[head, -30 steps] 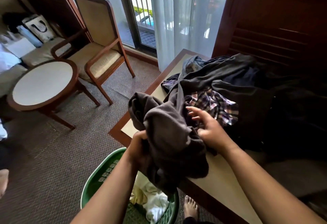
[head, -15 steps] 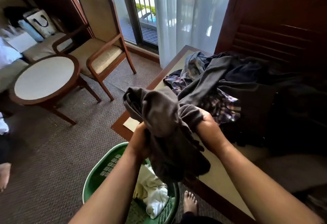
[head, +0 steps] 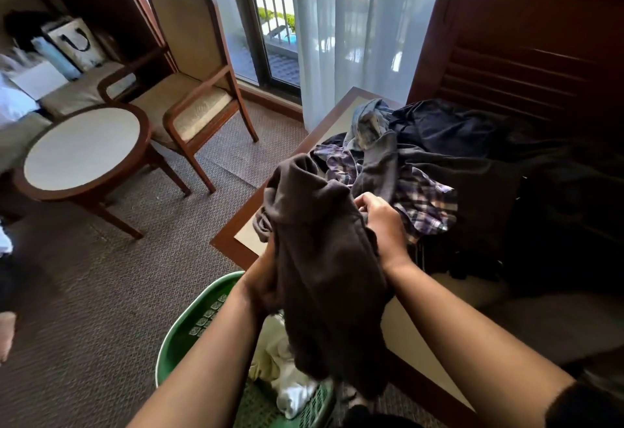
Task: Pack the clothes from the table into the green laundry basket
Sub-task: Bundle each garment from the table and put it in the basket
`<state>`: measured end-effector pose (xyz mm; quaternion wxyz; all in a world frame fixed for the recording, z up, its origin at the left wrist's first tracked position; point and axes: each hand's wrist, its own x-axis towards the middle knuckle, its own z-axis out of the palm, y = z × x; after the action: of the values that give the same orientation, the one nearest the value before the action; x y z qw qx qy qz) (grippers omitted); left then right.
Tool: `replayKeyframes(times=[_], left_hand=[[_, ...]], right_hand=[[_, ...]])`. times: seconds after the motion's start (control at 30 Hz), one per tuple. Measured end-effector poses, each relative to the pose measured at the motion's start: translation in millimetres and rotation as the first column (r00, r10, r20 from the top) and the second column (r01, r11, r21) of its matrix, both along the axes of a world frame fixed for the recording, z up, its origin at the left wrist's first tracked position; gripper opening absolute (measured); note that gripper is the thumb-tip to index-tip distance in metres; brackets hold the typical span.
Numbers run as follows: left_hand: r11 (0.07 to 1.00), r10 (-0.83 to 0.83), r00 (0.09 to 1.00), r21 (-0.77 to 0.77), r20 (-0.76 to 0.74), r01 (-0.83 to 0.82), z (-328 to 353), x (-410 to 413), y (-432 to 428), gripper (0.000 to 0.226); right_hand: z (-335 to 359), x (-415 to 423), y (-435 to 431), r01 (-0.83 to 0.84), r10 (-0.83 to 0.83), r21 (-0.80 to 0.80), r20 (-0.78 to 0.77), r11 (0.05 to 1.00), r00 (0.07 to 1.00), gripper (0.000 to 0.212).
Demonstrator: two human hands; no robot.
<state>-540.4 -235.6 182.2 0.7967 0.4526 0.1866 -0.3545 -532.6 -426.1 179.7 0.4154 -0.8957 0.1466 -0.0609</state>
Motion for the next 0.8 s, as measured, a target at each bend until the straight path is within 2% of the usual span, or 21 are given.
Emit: replayKeyframes(times=[0.07, 0.1, 0.17, 0.2, 0.23, 0.27, 0.3, 0.37, 0.43, 0.47, 0.53, 0.57, 0.63, 0.7, 0.77, 0.8], left_hand=[[0.993, -0.093, 0.996, -0.075, 0.008, 0.094, 6, -3, -9, 0.047], [0.991, -0.116, 0.993, -0.069, 0.026, 0.117, 1, -2, -9, 0.039], [0.999, -0.052, 0.998, -0.013, 0.027, 0.053, -3, 7, -5, 0.03], [1.0, 0.01, 0.999, 0.027, 0.035, -0.011, -9, 13, 0, 0.031], [0.995, 0.062, 0.995, 0.075, 0.075, -0.067, -14, 20, 6, 0.041], [0.981, 0.116, 0.986, 0.143, 0.123, -0.133, -21, 26, 12, 0.053], [0.952, 0.182, 0.968, 0.216, 0.174, -0.217, -24, 29, 18, 0.061], [0.864, 0.297, 0.911, 0.326, 0.287, -0.385, -31, 35, 28, 0.06], [0.763, 0.319, 0.863, 0.434, 0.392, -0.479, -31, 38, 32, 0.055], [0.709, 0.29, 0.85, 0.499, 0.439, -0.499, -29, 40, 32, 0.054], [0.588, 0.163, 0.85, 0.642, 0.502, -0.492, -25, 43, 30, 0.049], [0.522, 0.103, 0.849, 0.699, 0.518, -0.489, -23, 43, 27, 0.045], [0.416, 0.034, 0.84, 0.756, 0.542, -0.505, -23, 43, 23, 0.039], [0.348, -0.02, 0.832, 0.784, 0.554, -0.514, -29, 42, 23, 0.036], [0.326, -0.042, 0.851, 0.812, 0.524, -0.484, -38, 42, 28, 0.041], [0.322, -0.041, 0.868, 0.829, 0.495, -0.457, -43, 42, 31, 0.047]], right_hand=[[3, 9, 1, -0.036, 0.044, 0.102, -0.076, 0.994, 0.996, 0.029], [5, 15, 1, -0.056, 0.068, 0.091, -0.128, 0.994, 0.989, 0.043], [-1, 31, -1, -0.113, 0.055, -0.214, -0.26, 0.97, 0.964, 0.055], [-9, 39, -4, -0.151, 0.048, -0.319, -0.31, 0.935, 0.95, 0.047], [-14, 45, -6, -0.167, 0.042, -0.338, -0.347, 0.926, 0.937, 0.043], [-20, 50, -9, -0.196, 0.063, -0.331, -0.372, 0.923, 0.926, 0.052], [-27, 53, -13, -0.238, 0.09, -0.326, -0.409, 0.915, 0.908, 0.067], [-40, 54, -23, -0.356, 0.145, -0.401, -0.469, 0.844, 0.871, 0.091], [-49, 53, -27, -0.377, 0.162, -0.505, -0.418, 0.776, 0.894, 0.088], [-54, 53, -28, -0.332, 0.165, -0.539, -0.334, 0.774, 0.928, 0.081], [-62, 56, -31, -0.246, 0.166, -0.531, -0.193, 0.811, 0.967, 0.071], [-65, 59, -33, -0.244, 0.174, -0.488, -0.184, 0.838, 0.967, 0.073], [-73, 62, -38, -0.304, 0.201, -0.386, -0.286, 0.871, 0.937, 0.093], [-80, 63, -42, -0.354, 0.203, -0.338, -0.408, 0.872, 0.89, 0.118], [-85, 62, -40, -0.366, 0.171, -0.338, -0.487, 0.867, 0.856, 0.128], [-88, 61, -38, -0.368, 0.147, -0.359, -0.514, 0.857, 0.845, 0.126]])
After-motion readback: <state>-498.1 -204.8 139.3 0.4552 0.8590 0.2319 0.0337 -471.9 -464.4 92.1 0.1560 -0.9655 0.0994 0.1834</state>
